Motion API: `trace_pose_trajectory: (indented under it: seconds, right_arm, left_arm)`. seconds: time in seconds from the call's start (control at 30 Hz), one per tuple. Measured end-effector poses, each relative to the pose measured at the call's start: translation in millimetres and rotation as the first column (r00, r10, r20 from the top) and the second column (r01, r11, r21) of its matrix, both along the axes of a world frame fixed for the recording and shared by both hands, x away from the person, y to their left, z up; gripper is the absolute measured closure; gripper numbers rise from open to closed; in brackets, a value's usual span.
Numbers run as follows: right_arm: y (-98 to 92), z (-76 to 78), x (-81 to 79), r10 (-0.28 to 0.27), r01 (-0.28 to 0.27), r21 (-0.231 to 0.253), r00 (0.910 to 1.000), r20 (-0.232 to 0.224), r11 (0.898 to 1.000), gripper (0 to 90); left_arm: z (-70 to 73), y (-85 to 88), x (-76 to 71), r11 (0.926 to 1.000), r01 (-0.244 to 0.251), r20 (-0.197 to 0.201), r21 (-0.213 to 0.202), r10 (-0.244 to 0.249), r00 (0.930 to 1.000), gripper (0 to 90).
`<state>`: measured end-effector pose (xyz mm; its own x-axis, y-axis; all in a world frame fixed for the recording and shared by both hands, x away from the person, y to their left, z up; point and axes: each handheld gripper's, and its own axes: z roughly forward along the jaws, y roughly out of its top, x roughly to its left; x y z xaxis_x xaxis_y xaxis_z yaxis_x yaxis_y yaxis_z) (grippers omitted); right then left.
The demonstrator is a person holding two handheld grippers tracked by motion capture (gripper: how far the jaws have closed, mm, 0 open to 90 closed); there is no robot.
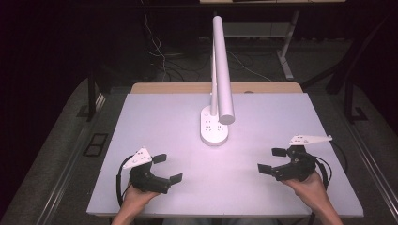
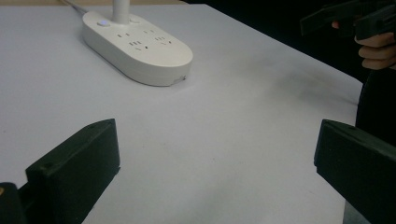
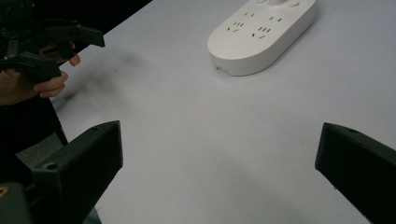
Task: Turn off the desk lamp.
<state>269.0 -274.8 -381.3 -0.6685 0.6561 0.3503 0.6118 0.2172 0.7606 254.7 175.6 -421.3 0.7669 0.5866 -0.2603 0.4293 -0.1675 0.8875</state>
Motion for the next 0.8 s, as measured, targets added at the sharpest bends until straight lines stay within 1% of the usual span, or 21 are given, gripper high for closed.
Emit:
trace_pose_trajectory:
  seconds: [0.2,0.4,0.6,0.8]
  right_arm:
    - [1.7,5.5,7.0,0.005,-0.005,0.001,1.0,-0.002,1.0,0.7]
    - [4.8,10.0,14.8,0.011,-0.011,-0.009,0.9999,-0.005,1.0,0.7]
    - [7.7,13.3,24.5,0.018,-0.018,-0.019,0.9998,0.003,1.0,0.7]
    - [14.3,18.1,34.8,0.025,-0.025,-0.042,0.9997,0.004,0.999,0.7]
  left_arm:
    - [-0.3,-0.7,-0.1,1.0,0.003,-0.003,0.0,-0.003,1.0,0.0]
    - [-0.4,-1.1,-0.2,1.0,0.004,-0.005,0.001,-0.004,1.0,0.0]
    - [-0.9,-1.7,0.2,1.0,0.007,-0.007,0.004,-0.007,1.0,0.0]
    - [-0.7,-1.0,0.2,1.0,0.008,-0.009,-0.005,-0.008,0.9999,0.0]
